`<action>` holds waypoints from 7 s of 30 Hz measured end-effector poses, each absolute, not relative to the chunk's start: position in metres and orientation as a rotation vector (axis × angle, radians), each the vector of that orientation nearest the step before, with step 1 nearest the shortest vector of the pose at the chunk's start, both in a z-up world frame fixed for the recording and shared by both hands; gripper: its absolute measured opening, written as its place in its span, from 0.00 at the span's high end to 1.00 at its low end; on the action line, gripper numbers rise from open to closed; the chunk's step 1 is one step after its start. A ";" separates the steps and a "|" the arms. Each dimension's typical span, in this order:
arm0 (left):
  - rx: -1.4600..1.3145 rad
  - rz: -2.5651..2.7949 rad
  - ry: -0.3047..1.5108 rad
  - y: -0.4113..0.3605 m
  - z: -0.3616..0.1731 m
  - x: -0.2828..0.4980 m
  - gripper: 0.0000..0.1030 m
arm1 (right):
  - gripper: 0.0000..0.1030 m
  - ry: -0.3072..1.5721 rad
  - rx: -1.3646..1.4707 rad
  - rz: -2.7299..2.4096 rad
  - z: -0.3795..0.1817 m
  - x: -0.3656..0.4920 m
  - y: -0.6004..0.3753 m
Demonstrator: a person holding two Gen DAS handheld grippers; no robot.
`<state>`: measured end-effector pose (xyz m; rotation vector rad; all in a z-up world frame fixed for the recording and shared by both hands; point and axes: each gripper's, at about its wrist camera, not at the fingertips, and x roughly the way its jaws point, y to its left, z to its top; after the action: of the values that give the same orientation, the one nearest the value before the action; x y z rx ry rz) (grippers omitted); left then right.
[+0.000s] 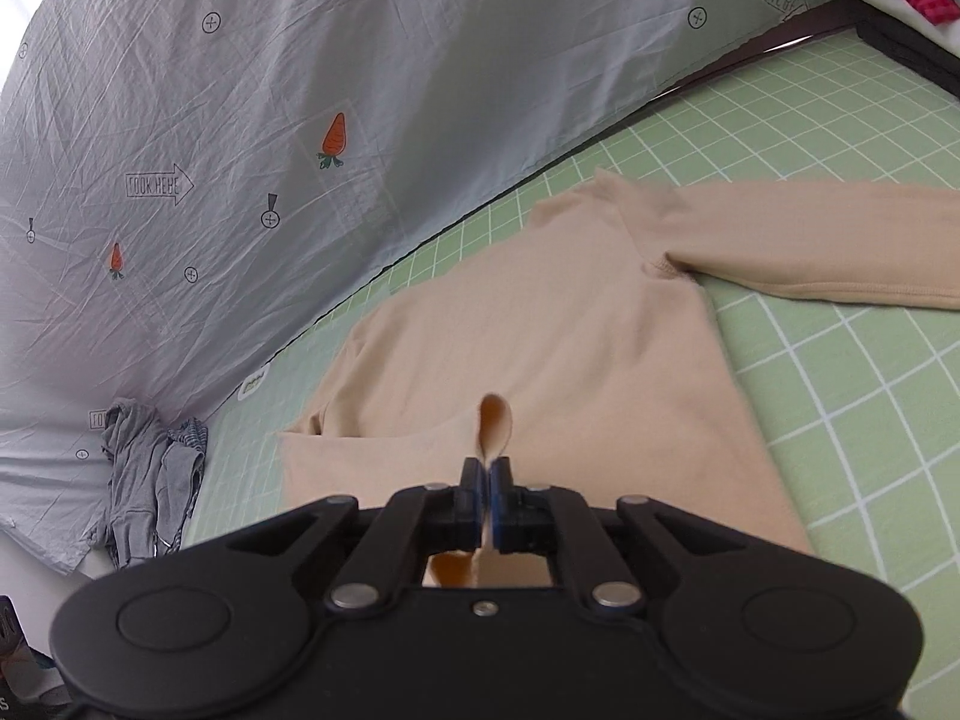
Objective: Fold clothes
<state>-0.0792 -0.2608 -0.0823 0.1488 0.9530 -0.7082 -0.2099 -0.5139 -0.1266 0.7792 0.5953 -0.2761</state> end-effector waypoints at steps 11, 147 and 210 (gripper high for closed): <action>0.017 -0.429 1.135 -0.300 -0.132 -0.086 0.44 | 0.84 0.693 0.805 -0.248 -0.155 -0.222 -0.607; 0.169 -0.658 0.949 -0.111 -0.091 -0.017 0.00 | 0.96 0.695 0.546 -0.271 -0.154 -0.158 -0.301; 0.099 -0.452 1.085 -0.413 -0.143 0.196 0.34 | 0.42 0.764 0.585 -0.787 -0.169 -0.182 -0.733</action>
<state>0.1962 -0.4132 -0.1431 0.0991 1.0848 -0.4524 -0.1821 -0.7326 -0.1690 0.5851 0.7643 -0.7875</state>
